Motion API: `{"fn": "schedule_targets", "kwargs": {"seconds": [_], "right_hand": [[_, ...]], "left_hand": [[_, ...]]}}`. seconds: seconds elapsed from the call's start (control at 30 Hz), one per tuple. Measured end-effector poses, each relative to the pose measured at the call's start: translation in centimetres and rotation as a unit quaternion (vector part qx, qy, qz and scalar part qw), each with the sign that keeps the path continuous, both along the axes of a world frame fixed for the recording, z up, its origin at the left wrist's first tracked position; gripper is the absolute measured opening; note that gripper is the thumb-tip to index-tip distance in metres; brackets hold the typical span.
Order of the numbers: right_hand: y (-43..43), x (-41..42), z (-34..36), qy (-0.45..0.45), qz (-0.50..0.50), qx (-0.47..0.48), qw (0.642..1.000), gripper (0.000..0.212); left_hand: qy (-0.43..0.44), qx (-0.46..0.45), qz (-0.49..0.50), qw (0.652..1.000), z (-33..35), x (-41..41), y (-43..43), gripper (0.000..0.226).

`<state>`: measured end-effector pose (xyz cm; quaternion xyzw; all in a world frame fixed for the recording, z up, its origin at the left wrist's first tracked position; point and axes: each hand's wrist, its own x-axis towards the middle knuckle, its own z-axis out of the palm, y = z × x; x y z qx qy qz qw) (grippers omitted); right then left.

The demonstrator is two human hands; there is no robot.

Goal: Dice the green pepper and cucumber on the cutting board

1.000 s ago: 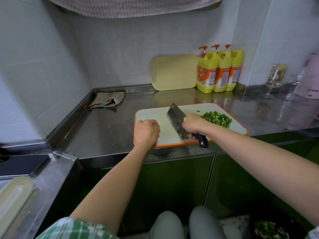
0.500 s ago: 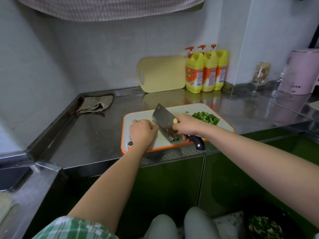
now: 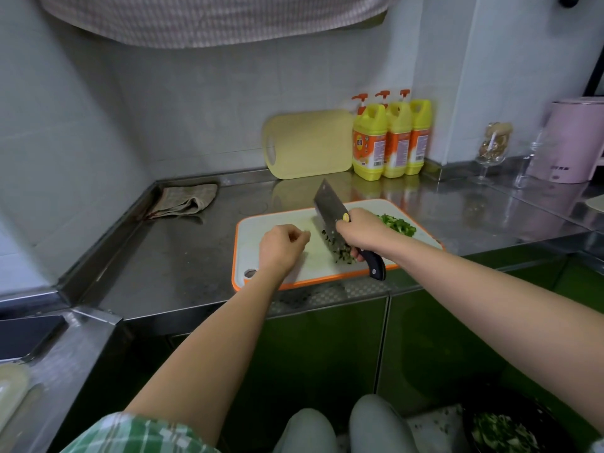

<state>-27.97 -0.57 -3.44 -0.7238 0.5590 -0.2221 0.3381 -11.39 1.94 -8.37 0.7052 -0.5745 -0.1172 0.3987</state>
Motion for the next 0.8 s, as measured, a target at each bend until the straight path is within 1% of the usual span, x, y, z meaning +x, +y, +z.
{"fn": "schedule_targets", "kwargs": {"seconds": [0.07, 0.1, 0.13, 0.17, 0.23, 0.27, 0.33, 0.4, 0.47, 0.53, 0.6, 0.67, 0.73, 0.8], "right_hand": [[1.2, 1.2, 1.0, 0.006, 0.019, -0.02, 1.0, 0.031], [1.9, 1.9, 1.3, 0.026, 0.037, -0.041, 0.998, 0.032], [2.4, 2.5, 1.4, 0.056, 0.056, -0.068, 0.995, 0.029], [2.7, 3.1, 1.2, 0.092, 0.076, -0.097, 0.988, 0.023], [3.0, 3.9, 0.5, 0.157, 0.123, -0.135, 0.97, 0.012], [3.0, 4.2, 0.1, 0.174, 0.146, -0.141, 0.964, 0.012], [2.7, 4.5, -0.7, 0.16, 0.181, -0.138, 0.961, 0.022], [2.3, 4.4, -0.8, 0.105, 0.175, -0.134, 0.97, 0.034], [1.3, 4.0, -0.9, 0.059, 0.131, -0.152, 0.978, 0.037], [0.3, 3.5, -1.1, 0.037, 0.109, -0.17, 0.979, 0.04], [-0.1, 3.3, -1.5, 0.058, 0.144, -0.165, 0.974, 0.045], [0.1, 3.7, -2.3, 0.098, 0.222, -0.157, 0.957, 0.048], [0.3, 4.5, -3.0, 0.096, 0.282, -0.137, 0.945, 0.05], [0.3, 5.5, -3.6, 0.087, 0.296, -0.118, 0.944, 0.052]], "left_hand": [[0.143, 0.017, -0.027, 0.989, 1.0, -0.9, 0.1, 0.044], [0.222, 0.027, -0.039, 0.974, 1.5, -1.3, 0.0, 0.052], [0.287, 0.034, -0.047, 0.956, 1.9, -1.6, 0.0, 0.056], [0.327, 0.036, -0.044, 0.943, 2.3, -1.6, 0.0, 0.056], [0.351, 0.026, -0.014, 0.936, 2.6, -1.2, 0.0, 0.041], [0.347, 0.023, 0.006, 0.938, 2.5, -0.6, -0.1, 0.032], [0.345, 0.029, 0.036, 0.938, 2.0, 0.5, 0.0, 0.024], [0.377, 0.027, 0.044, 0.925, 1.7, 1.3, 0.2, 0.023], [0.422, 0.023, 0.047, 0.905, 1.7, 1.5, 0.6, 0.023], [0.447, 0.027, 0.051, 0.893, 1.4, 1.7, 0.4, 0.026], [0.447, 0.036, 0.054, 0.892, 1.1, 1.8, 0.2, 0.026], [0.448, 0.036, 0.055, 0.892, 1.0, 1.7, 0.1, 0.025], [0.453, 0.038, 0.054, 0.889, 1.1, 1.5, 0.0, 0.027], [0.467, 0.041, 0.058, 0.881, 1.1, 1.4, 0.0, 0.027]]}}
